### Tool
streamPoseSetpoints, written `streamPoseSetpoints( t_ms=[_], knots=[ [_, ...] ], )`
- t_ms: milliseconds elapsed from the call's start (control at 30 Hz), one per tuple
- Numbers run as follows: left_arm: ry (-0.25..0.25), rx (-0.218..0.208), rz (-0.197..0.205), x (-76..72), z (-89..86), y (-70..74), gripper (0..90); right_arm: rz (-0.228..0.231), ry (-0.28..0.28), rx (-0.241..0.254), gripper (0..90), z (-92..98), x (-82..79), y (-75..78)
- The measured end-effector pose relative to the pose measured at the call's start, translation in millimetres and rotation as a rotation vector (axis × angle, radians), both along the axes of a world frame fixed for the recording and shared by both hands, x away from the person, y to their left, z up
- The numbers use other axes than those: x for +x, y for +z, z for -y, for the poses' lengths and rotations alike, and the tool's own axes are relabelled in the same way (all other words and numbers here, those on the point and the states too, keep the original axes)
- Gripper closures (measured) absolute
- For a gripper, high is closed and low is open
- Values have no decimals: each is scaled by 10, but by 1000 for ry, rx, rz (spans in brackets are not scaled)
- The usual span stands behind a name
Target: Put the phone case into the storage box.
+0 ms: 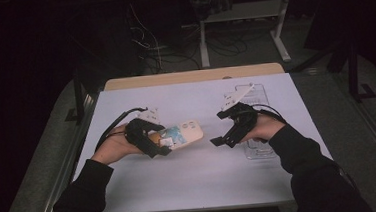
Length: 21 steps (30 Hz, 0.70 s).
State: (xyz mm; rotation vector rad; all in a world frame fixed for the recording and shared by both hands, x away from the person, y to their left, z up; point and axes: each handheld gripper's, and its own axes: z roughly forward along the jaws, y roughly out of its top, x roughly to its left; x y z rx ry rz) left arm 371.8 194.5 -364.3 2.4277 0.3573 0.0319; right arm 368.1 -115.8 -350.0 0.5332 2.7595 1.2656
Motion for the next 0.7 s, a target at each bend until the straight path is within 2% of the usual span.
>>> streamPoseSetpoints(
  t_ms=[300, 500, 567, 700],
  knots=[
    [-53, 14, -3, 22, 65, 20, 105, -7, 66, -15, 0, -100, 67, 23],
    [-115, 33, 4, 13, 124, 24, 105, -12, 118, -15, 0, -185, 87, 23],
    [-130, 34, 6, -2, 147, 33, 105, -5, 133, -15, 0, -207, 98, 20],
    [-159, 34, 14, -29, 190, 50, 105, -19, 158, -18, 0, -246, 88, 30]
  ],
)
